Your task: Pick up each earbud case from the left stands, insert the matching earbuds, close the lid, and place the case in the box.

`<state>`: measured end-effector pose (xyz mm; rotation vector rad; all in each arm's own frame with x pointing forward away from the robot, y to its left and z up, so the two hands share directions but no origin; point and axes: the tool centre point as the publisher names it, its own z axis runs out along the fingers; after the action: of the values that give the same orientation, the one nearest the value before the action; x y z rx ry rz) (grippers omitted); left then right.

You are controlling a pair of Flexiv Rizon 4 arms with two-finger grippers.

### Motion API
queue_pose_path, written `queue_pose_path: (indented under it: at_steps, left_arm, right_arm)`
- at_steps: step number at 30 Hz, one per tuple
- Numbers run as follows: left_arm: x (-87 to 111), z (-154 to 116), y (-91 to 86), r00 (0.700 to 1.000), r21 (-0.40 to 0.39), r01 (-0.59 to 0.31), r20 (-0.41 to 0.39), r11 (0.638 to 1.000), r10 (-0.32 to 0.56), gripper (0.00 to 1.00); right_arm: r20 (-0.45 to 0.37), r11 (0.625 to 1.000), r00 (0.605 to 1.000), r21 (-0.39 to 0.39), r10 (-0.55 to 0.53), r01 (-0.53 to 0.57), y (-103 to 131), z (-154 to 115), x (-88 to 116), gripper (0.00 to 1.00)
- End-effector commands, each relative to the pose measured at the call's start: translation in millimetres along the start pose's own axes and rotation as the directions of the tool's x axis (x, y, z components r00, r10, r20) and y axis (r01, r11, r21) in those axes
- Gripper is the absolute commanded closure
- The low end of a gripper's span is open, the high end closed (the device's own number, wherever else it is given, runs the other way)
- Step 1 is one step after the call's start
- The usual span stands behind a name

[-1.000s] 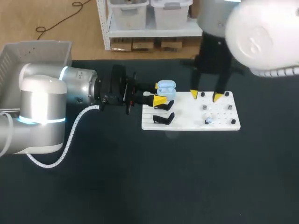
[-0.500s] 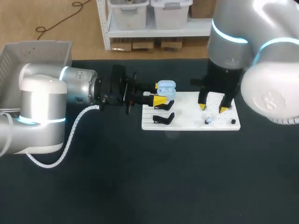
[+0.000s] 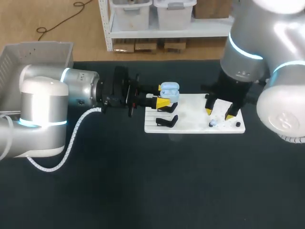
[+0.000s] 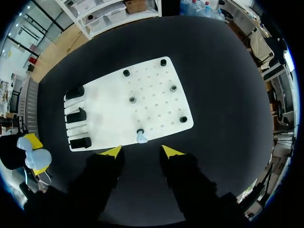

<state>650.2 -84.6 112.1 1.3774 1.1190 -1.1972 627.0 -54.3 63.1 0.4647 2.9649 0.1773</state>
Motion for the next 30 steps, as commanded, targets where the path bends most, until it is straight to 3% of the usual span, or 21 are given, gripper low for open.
queue_pose_path:
  at_steps: [1,30]
  left_arm:
    - [0.6,0.2,0.0,1.0,-0.001,-0.001,0.001,1.0,0.001,1.0]
    - [0.6,0.2,0.0,1.0,-0.001,-0.001,0.001,1.0,0.001,1.0]
  right_arm:
    - [0.016,1.0,1.0,0.0,0.011,-0.011,0.6,12.6,-0.6,0.53]
    - [-0.006,0.998,0.999,-0.032,0.051,-0.051,-4.5,44.5,-2.8,0.58]
